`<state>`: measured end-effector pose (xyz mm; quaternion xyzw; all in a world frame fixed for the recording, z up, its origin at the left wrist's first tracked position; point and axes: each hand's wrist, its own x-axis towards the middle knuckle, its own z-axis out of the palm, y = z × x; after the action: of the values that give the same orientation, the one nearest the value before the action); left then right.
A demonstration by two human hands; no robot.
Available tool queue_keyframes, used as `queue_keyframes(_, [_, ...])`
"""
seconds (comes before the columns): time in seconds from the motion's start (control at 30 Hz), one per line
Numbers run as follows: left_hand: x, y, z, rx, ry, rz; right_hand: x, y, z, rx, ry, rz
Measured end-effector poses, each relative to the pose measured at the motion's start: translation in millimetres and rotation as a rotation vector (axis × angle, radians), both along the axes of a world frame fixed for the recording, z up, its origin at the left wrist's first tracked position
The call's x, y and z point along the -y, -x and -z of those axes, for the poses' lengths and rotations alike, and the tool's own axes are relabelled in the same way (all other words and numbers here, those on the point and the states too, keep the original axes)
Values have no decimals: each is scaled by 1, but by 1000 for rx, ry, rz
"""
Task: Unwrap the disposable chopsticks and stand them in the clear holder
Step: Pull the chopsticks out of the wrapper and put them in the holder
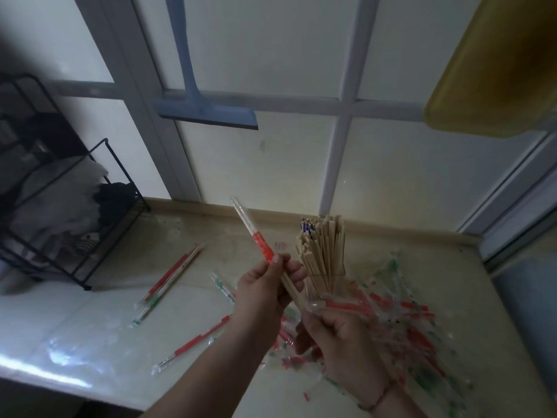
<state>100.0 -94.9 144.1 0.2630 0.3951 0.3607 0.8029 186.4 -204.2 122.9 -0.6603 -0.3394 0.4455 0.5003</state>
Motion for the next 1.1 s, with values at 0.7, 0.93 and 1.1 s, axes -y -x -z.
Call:
queue_keyframes(0.7, [-42,-3,1,3,32,-288,-9,-6,3,-311,163,-88])
queue_keyframes(0.93, [-30,-8,6,-21,24,-243,-14,-9,5,-333,122,-68])
queue_keyframes(1.1, [-31,1,12,-94,1,-41,-10,-17,14,-316,145,-73])
